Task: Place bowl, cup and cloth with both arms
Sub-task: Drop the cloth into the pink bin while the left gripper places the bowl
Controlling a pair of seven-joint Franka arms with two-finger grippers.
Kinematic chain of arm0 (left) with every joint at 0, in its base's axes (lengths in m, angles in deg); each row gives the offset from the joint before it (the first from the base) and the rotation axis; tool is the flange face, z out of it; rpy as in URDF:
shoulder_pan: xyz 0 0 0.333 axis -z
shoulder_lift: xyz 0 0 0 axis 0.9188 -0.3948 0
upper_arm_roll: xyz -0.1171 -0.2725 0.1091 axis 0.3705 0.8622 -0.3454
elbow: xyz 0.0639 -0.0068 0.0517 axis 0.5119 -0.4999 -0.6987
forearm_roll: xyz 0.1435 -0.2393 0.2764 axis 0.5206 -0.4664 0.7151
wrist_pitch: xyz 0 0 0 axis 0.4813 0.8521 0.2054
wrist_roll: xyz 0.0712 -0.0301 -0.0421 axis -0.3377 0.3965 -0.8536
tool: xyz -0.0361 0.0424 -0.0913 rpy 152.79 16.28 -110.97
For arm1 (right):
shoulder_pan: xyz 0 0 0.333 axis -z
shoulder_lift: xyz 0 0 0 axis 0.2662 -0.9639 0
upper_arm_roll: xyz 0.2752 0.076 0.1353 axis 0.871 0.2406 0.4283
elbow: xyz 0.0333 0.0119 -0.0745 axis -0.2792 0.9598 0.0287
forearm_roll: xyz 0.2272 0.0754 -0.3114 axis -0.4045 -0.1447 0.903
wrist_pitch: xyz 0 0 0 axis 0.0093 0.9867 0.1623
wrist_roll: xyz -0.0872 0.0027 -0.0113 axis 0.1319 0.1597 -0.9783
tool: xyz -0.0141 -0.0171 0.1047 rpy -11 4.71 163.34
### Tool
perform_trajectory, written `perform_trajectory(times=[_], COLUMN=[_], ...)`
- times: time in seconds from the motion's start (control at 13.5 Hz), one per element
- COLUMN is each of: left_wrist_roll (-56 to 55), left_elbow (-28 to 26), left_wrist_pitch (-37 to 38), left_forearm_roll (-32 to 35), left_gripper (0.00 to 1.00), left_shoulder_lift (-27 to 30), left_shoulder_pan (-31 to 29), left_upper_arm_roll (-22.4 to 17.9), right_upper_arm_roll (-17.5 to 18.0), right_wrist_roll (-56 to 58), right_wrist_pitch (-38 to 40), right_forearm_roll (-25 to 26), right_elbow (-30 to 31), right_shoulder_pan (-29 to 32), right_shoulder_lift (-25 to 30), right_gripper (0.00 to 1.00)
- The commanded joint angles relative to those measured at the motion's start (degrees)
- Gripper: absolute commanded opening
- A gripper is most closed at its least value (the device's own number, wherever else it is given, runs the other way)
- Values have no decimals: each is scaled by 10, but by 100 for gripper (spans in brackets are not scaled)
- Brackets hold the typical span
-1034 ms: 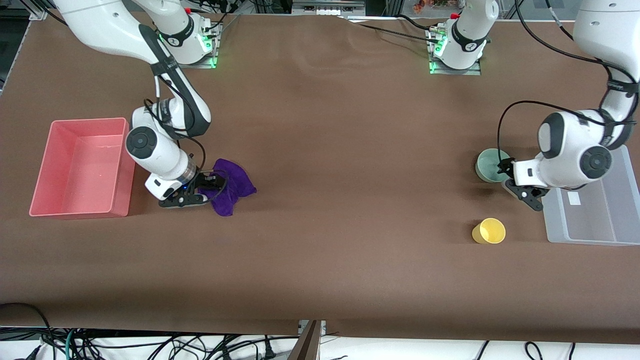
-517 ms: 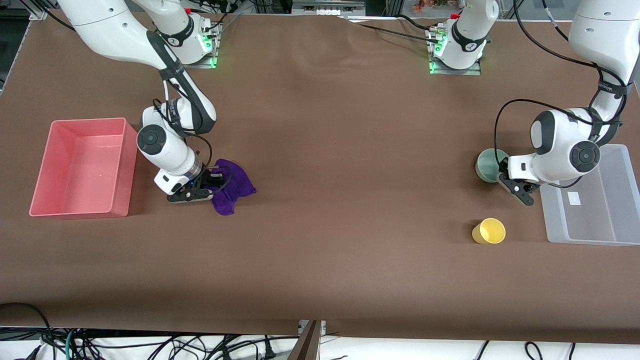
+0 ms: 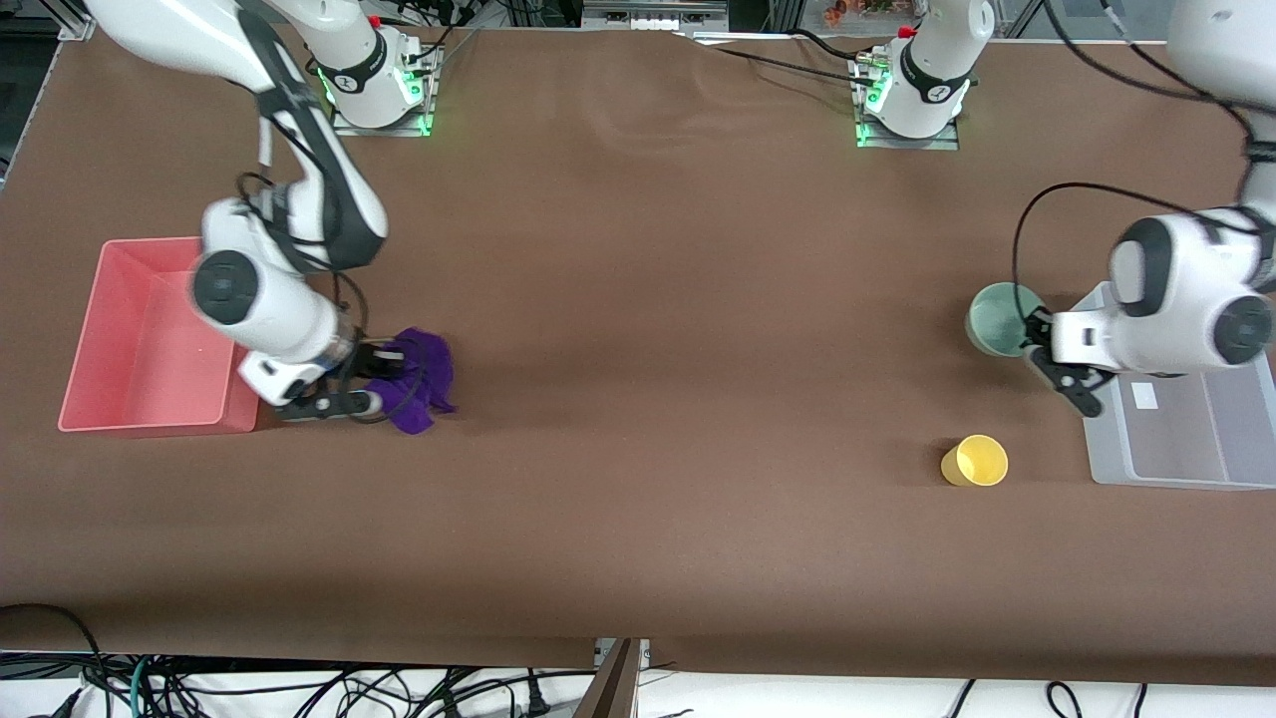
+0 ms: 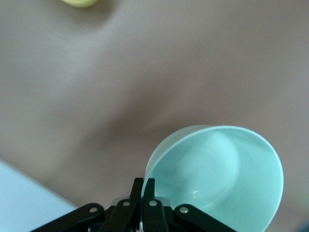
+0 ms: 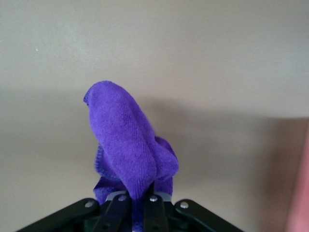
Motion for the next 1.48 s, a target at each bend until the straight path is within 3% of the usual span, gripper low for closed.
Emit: perform_trajectory(times=[0.0,0.22,0.37,0.52,0.89,0.96,1.03,1.11,1.26,1.4], left_wrist_roll=[49,159,193,221,248,242,241,239,230,215], left_elbow=[120,226,273,284,280,279,281,285,289,289], left_wrist_pitch=[71,68,59,10,-71,-84,-87,-84,-78,-40], left_forearm_roll=[0,33,44,44,39,38,30,20,19,18], left_gripper=[0,0,0,0,0,19,94,100,100,100], left_shoulder_lift=[-18,-89,-143,-187,-258,-260,-260,-253,-231,-195], left_shoulder_pan=[-30,-83,-127,-170,-214,-214,-214,-210,-207,-197], left_upper_arm_roll=[1,1,1,1,1,2,3,4,11,28], right_upper_arm_roll=[-29,-122,-156,-195,-211,-211,-214,-216,-219,-219], right_wrist_roll=[84,221,296,356,376,376,374,374,373,369], right_wrist_pitch=[191,306,315,319,243,228,216,198,158,161], right_forearm_roll=[-4,-5,2,9,24,24,24,25,24,20], right_elbow=[-134,-190,-188,-182,-70,-48,-30,-14,12,6], right_shoulder_pan=[27,38,59,62,93,97,97,97,100,99], right_shoulder_lift=[5,18,33,33,30,30,28,24,20,18], right_gripper=[0,0,0,0,0,0,0,0,0,99])
